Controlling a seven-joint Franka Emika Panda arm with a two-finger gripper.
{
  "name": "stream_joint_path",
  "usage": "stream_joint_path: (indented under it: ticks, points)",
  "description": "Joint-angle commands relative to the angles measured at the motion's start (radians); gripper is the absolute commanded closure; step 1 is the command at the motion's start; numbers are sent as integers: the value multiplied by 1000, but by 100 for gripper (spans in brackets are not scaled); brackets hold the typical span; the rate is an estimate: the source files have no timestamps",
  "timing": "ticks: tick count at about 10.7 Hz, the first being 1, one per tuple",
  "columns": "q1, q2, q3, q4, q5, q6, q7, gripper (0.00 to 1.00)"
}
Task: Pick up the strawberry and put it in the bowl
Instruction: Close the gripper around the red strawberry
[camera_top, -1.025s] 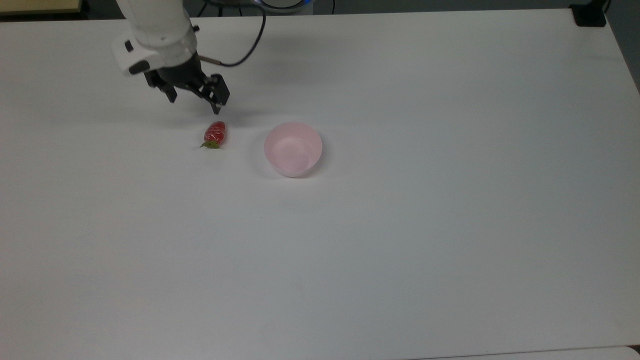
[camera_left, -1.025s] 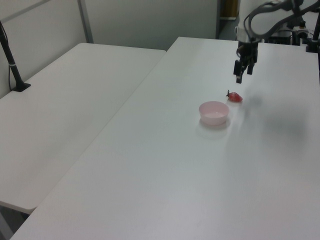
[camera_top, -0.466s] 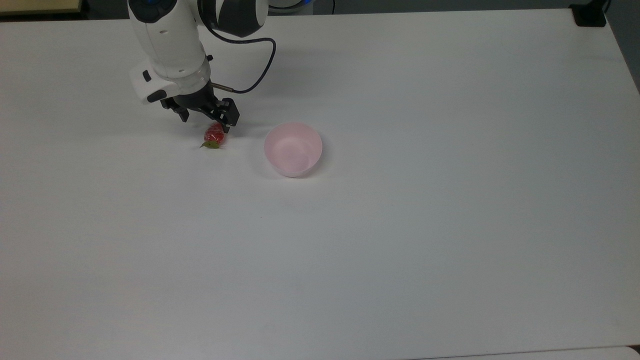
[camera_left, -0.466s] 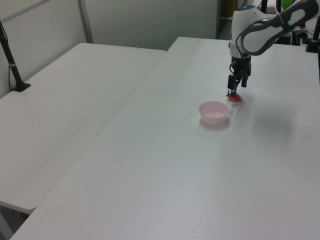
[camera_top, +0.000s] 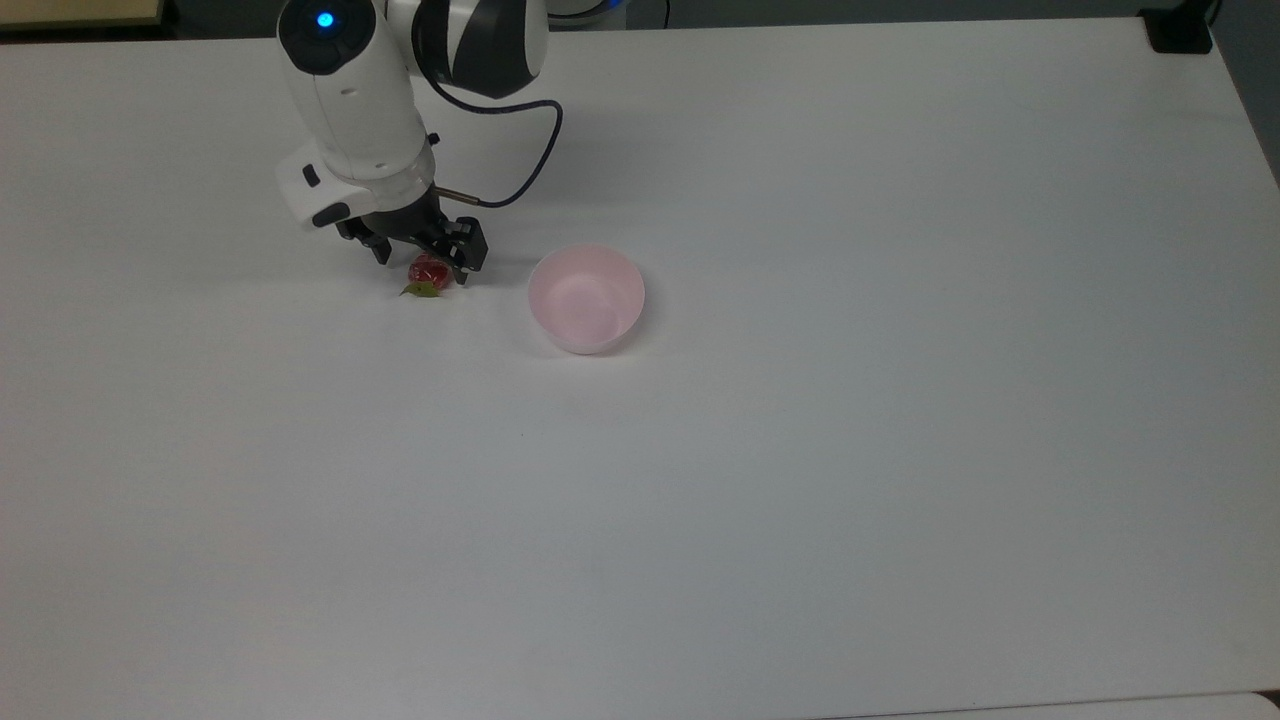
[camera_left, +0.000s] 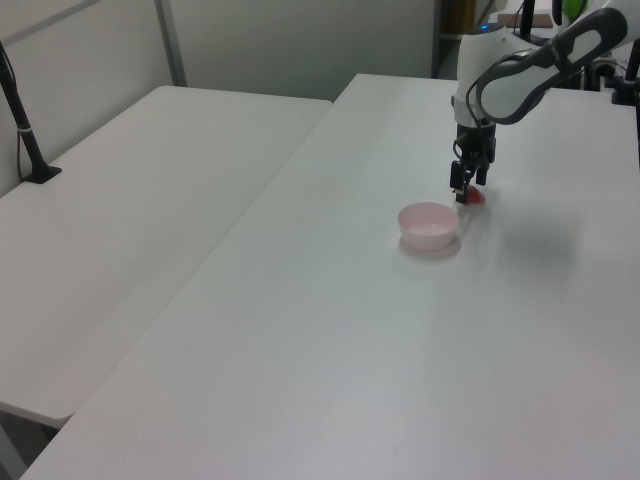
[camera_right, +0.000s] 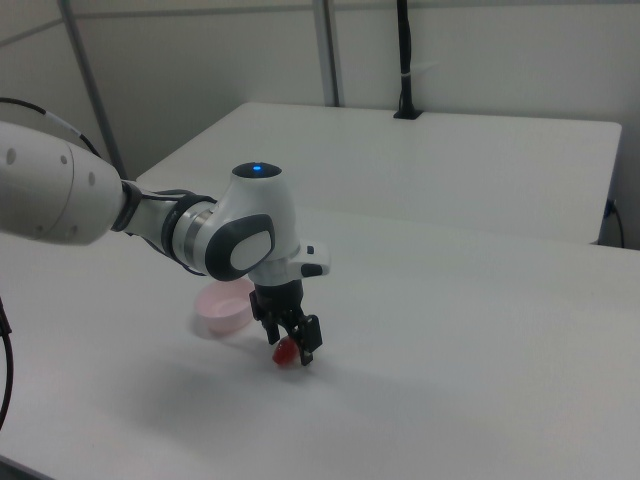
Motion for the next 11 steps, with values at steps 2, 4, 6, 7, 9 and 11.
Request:
stream_joint_path:
  ticks: [2, 4, 6, 7, 9, 11]
  points:
    - [8, 12, 10, 14, -7, 15, 28, 29]
    - [8, 10, 21, 34, -1, 9, 98, 30]
    - [7, 7, 32, 38, -2, 3, 100, 39]
    - [7, 7, 33, 38, -4, 3, 100, 44]
    - [7, 9, 42, 37, -11, 3, 92, 44]
    - [7, 10, 42, 34, -15, 0, 66, 40]
